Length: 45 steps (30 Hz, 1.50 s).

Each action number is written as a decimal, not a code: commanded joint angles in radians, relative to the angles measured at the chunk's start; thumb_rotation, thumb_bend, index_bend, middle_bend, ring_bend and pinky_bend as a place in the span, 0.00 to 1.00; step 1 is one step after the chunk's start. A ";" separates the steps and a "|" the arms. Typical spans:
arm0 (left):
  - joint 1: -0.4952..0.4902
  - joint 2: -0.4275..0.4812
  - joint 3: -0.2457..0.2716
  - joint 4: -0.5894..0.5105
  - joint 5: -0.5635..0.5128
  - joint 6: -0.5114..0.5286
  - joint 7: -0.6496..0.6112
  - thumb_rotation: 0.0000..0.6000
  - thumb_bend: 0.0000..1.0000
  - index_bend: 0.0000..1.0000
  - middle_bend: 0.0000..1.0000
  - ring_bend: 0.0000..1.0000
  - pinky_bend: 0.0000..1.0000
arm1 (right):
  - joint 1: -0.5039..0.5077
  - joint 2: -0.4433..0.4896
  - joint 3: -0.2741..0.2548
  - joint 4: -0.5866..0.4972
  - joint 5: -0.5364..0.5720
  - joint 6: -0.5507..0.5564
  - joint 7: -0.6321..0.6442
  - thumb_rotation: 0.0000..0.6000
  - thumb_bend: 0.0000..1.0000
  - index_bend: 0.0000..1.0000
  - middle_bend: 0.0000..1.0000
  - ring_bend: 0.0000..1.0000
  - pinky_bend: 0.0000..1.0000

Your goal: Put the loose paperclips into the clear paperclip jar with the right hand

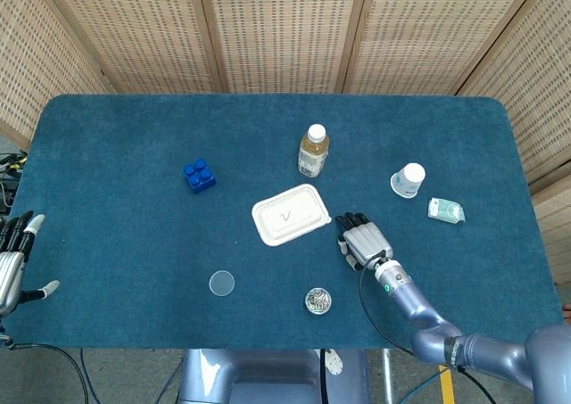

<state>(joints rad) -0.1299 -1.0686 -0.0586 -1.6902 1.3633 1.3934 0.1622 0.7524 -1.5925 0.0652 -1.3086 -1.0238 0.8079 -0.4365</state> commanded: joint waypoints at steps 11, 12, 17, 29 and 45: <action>0.000 0.001 0.001 -0.001 0.002 0.001 -0.001 1.00 0.00 0.00 0.00 0.00 0.00 | -0.009 0.005 0.000 0.006 -0.018 0.008 0.015 1.00 0.42 0.66 0.08 0.00 0.09; 0.001 0.001 0.001 -0.001 0.002 0.002 -0.001 1.00 0.00 0.00 0.00 0.00 0.00 | -0.010 0.007 0.001 0.003 -0.022 0.011 0.016 1.00 0.42 0.66 0.09 0.00 0.09; 0.001 0.000 0.001 -0.001 0.003 0.003 -0.001 1.00 0.00 0.00 0.00 0.00 0.00 | -0.013 0.024 0.006 -0.022 -0.041 0.026 0.022 1.00 0.42 0.66 0.09 0.00 0.09; 0.001 0.000 0.002 -0.001 0.004 0.003 0.002 1.00 0.00 0.00 0.00 0.00 0.00 | -0.016 0.106 0.010 -0.190 -0.142 0.074 0.042 1.00 0.42 0.67 0.09 0.00 0.09; 0.000 -0.002 0.004 0.001 0.006 0.001 0.004 1.00 0.00 0.00 0.00 0.00 0.00 | 0.006 0.169 -0.042 -0.465 -0.280 0.054 0.011 1.00 0.42 0.67 0.10 0.00 0.09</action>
<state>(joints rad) -0.1296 -1.0707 -0.0548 -1.6897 1.3688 1.3946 0.1665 0.7557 -1.4217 0.0280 -1.7665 -1.3003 0.8647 -0.4181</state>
